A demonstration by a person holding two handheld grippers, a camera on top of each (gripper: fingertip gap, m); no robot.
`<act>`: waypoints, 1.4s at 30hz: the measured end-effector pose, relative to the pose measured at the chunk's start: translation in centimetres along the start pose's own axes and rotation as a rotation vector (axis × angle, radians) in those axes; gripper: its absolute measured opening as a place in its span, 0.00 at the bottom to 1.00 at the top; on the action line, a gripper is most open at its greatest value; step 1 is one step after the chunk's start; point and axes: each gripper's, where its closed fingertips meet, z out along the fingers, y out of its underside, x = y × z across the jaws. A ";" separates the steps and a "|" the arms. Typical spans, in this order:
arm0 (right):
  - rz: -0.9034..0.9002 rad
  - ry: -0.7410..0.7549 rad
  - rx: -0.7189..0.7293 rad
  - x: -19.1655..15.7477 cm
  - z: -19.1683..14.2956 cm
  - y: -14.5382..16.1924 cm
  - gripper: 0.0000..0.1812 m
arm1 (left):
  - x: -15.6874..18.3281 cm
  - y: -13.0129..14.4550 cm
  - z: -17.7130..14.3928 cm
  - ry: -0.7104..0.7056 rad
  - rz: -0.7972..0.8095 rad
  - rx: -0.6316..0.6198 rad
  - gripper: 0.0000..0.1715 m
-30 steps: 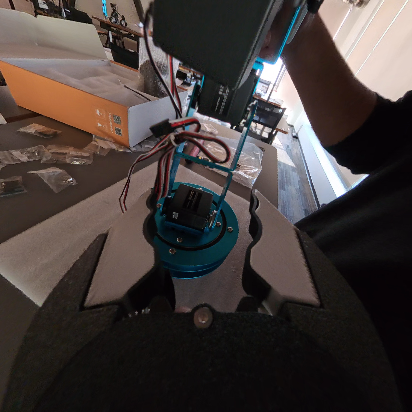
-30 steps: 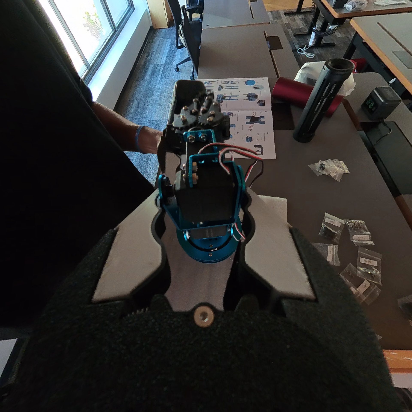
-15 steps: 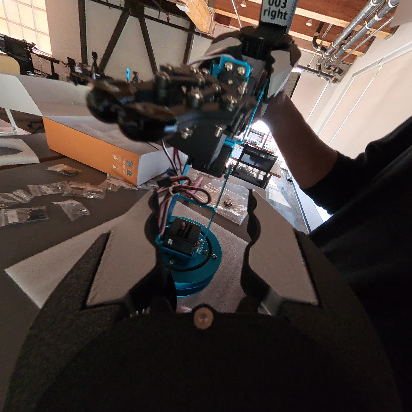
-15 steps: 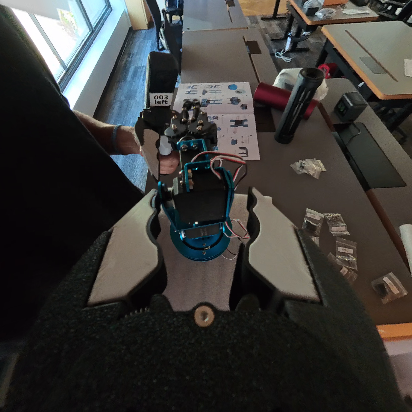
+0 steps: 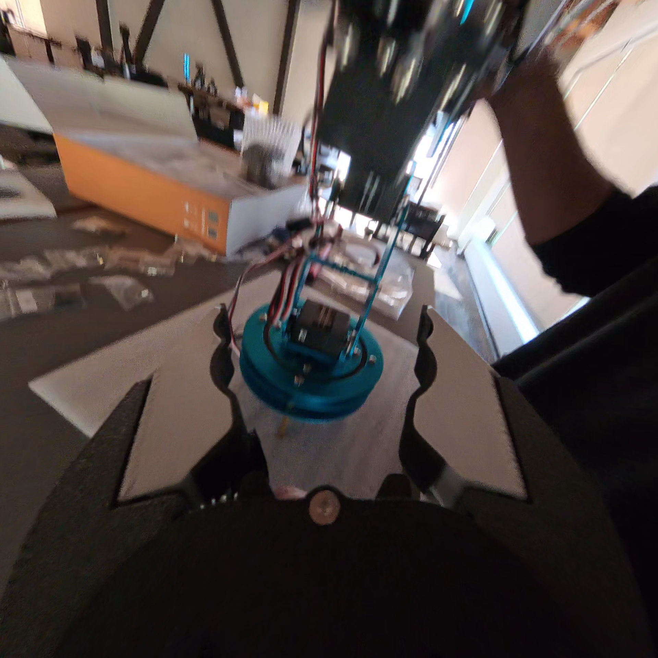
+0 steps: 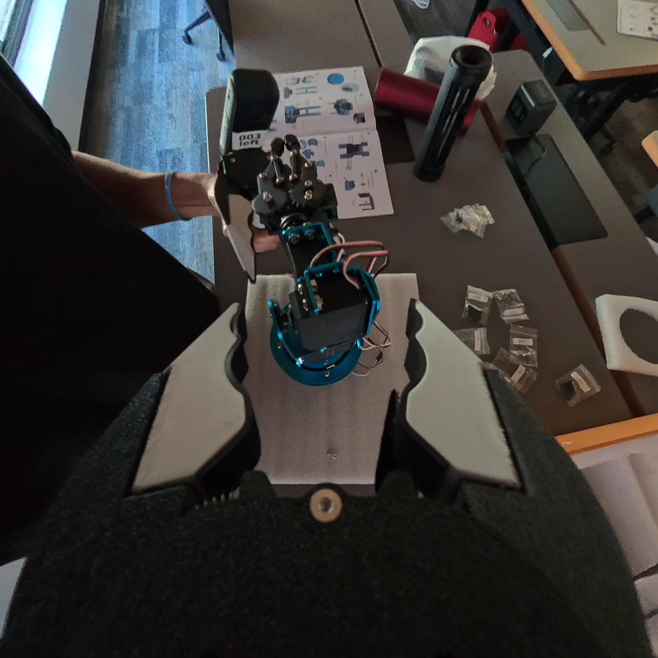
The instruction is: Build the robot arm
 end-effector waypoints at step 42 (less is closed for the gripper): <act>0.094 -0.067 0.383 -0.3 10.4 5.9 0.38 | -1.1 6.9 5.0 0.158 0.320 -0.361 0.39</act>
